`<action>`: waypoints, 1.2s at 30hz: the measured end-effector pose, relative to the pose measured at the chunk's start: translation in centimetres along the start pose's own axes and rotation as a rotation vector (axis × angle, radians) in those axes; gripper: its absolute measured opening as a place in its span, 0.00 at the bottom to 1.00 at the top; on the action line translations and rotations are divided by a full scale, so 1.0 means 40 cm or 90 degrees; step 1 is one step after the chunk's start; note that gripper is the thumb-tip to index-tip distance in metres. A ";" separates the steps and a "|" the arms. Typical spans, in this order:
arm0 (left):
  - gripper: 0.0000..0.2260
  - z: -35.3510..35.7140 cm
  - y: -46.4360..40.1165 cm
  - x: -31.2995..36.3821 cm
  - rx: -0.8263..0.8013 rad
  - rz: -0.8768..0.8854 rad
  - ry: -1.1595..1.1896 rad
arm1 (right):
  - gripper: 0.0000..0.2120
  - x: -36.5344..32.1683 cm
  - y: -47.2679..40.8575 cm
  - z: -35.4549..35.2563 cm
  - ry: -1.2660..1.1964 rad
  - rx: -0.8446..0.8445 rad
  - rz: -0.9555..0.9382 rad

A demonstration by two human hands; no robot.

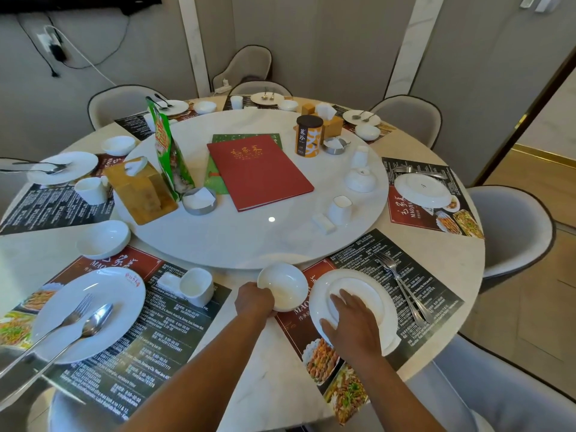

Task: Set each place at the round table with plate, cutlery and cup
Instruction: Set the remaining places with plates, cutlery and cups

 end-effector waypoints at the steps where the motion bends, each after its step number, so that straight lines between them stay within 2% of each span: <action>1: 0.10 -0.004 -0.001 0.002 0.004 0.008 -0.017 | 0.30 -0.001 0.000 -0.001 0.001 0.001 -0.001; 9: 0.11 -0.018 0.009 0.023 0.025 0.086 -0.151 | 0.30 0.000 -0.001 -0.003 -0.007 0.016 -0.006; 13: 0.19 -0.014 0.037 0.016 0.020 0.083 -0.119 | 0.30 0.001 -0.002 -0.001 -0.014 0.026 -0.005; 14: 0.22 -0.018 0.054 0.017 0.045 0.086 -0.136 | 0.30 0.002 -0.001 0.000 -0.016 0.024 -0.005; 16: 0.27 -0.033 0.104 0.052 0.143 0.170 -0.218 | 0.29 0.005 0.003 -0.005 -0.035 0.029 -0.001; 18: 0.25 -0.016 0.181 0.118 0.206 0.355 -0.291 | 0.26 0.027 0.013 -0.027 -0.084 0.065 0.024; 19: 0.23 0.010 0.221 0.146 0.199 0.448 -0.308 | 0.24 0.049 0.022 -0.044 -0.110 0.095 0.045; 21: 0.18 0.087 0.281 0.167 0.119 0.575 -0.332 | 0.20 0.109 0.045 -0.074 -0.141 0.158 0.102; 23: 0.17 0.161 0.327 0.160 0.031 0.617 -0.360 | 0.18 0.174 0.068 -0.088 -0.167 0.189 0.169; 28: 0.28 0.286 0.343 0.098 -0.146 0.560 -0.483 | 0.23 0.268 0.096 -0.075 -0.256 0.162 0.272; 33: 0.37 0.331 0.318 0.066 -0.199 0.513 -0.594 | 0.29 0.301 0.074 -0.061 -0.279 0.093 0.353; 36: 0.41 0.343 0.305 0.060 -0.227 0.522 -0.646 | 0.32 0.325 0.050 -0.055 -0.363 0.023 0.440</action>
Point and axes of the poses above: each hand's wrist, its own y-axis away from the middle knuckle, its own z-axis out of the palm, x = y × z, the point moved 9 cm from there along -y, towards the middle knuckle
